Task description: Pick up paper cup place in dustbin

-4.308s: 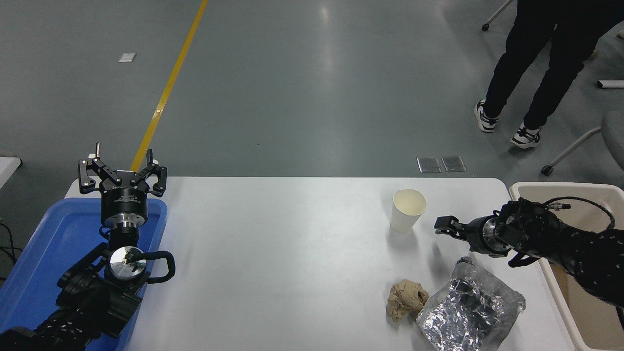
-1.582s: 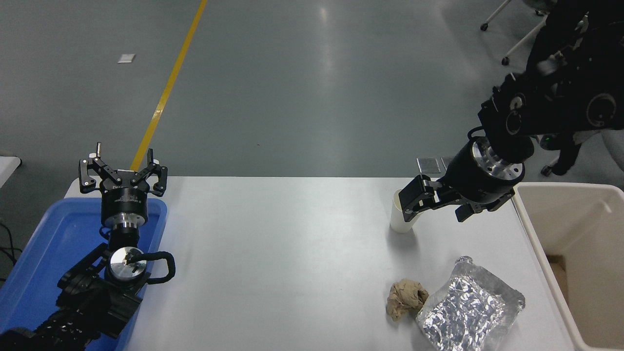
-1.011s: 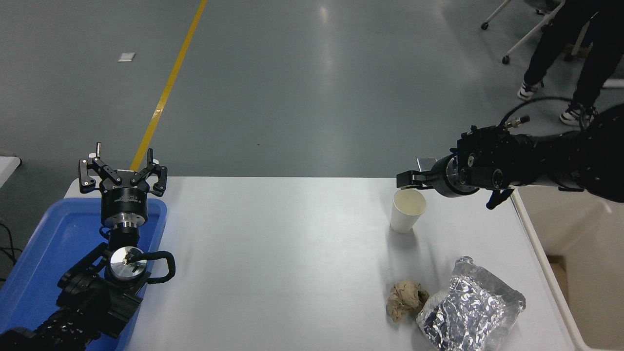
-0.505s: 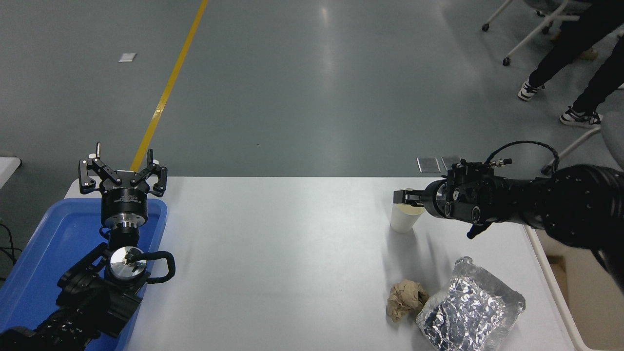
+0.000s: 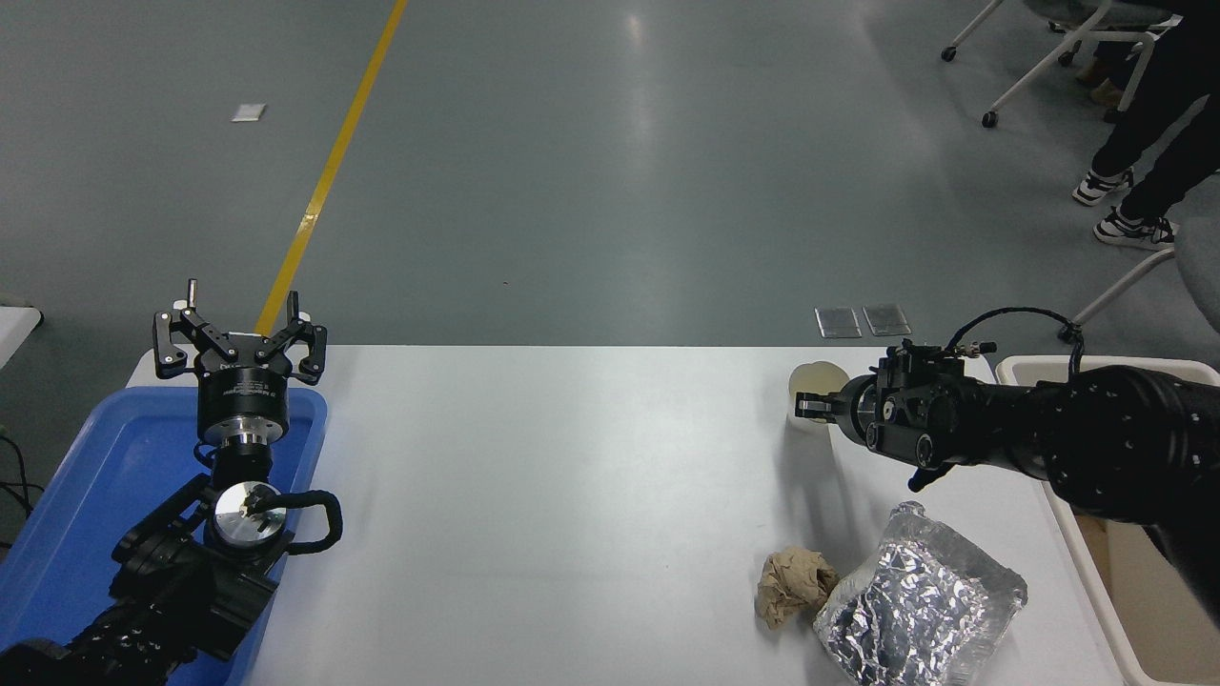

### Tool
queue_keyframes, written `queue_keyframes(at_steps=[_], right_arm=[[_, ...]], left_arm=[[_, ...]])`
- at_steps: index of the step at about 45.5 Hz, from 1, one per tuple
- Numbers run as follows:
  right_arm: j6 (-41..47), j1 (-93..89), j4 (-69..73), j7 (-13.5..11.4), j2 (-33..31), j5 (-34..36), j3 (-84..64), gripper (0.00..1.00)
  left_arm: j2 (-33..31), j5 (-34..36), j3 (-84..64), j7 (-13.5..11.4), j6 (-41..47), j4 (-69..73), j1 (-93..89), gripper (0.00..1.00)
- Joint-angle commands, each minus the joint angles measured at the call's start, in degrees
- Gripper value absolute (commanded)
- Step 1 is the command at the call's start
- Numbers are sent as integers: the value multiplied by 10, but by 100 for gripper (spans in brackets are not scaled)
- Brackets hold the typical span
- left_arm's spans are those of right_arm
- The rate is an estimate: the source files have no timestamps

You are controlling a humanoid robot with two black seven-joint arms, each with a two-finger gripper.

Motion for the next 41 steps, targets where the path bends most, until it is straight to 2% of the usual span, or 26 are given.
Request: queue_keyframes(at_steps=[1,15,28,34,41], right_arm=[[-1,6,2,-15,0,-1,10,0],[0,118,123,-15,-40,-1,-5,0],[12,397,398,-9,-134,-1,-67,0],[80,572,511,-7,-169,-1,-79,0],[168,701,527,-7,-182,2,-78,0]], left_arm=[[0,0,0,0,1,0,0,99],[0,0,0,0,0,0,0,99],[1,0,0,0,0,0,0,99],[1,0,0,0,0,0,1,99],[2,1,-1,0,0,0,1,99]])
